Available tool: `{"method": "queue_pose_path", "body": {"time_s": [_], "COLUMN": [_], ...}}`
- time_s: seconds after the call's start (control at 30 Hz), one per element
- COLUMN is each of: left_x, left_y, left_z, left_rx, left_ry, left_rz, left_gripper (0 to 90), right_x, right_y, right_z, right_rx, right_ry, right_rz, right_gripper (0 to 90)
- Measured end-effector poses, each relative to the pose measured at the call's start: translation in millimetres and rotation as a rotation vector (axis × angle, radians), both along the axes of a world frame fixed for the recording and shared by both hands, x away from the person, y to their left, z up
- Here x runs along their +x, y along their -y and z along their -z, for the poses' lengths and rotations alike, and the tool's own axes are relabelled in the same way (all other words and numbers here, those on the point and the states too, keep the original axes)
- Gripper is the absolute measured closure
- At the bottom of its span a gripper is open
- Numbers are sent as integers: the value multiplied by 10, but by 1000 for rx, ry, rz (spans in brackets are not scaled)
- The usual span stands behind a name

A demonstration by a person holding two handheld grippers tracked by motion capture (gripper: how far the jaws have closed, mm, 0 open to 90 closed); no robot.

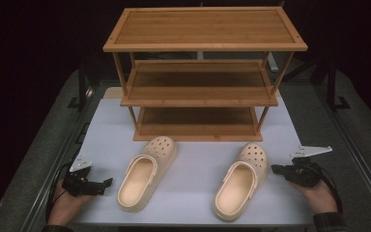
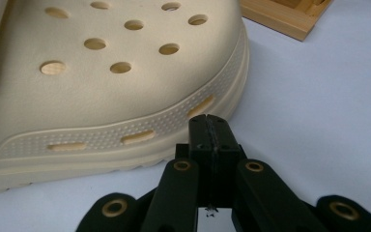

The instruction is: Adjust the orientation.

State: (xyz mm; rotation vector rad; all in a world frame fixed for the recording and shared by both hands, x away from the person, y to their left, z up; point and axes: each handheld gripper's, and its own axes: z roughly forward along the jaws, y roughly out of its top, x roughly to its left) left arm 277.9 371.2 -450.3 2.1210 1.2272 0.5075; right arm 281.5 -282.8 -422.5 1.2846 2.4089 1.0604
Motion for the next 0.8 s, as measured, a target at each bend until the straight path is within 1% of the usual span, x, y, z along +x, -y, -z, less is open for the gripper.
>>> {"method": "queue_pose_path", "body": {"time_s": [0.1, 0.2, 0.23, 0.3, 0.4, 0.53, 0.8], "left_x": [0, 0, 0, 0, 0, 0, 0], "left_y": [1, 0, 0, 0, 0, 1, 0], "left_z": [1, 0, 0, 0, 0, 0, 0], "left_rx": [-1, -1, -1, 0, 0, -1, 0], "left_ry": [0, 0, 0, 0, -1, 0, -1], "left_rz": [-1, 0, 0, 0, 0, 0, 0], "left_gripper": [0, 0, 0, 0, 0, 0, 0], "right_x": [26, 50, 60, 72, 94, 122, 240], "right_y": [-15, -62, -70, -79, -83, -100, -186], "right_z": [23, 58, 64, 68, 71, 69, 62], "right_rx": [7, -3, -10, -17, -10, -15, -24], "right_ry": [-1, -15, -13, -13, -16, -16, -20], "right_rz": [-14, -28, -35, -35, -37, -42, -64], "right_gripper": [897, 897, 897, 897, 898, 898, 898]}}
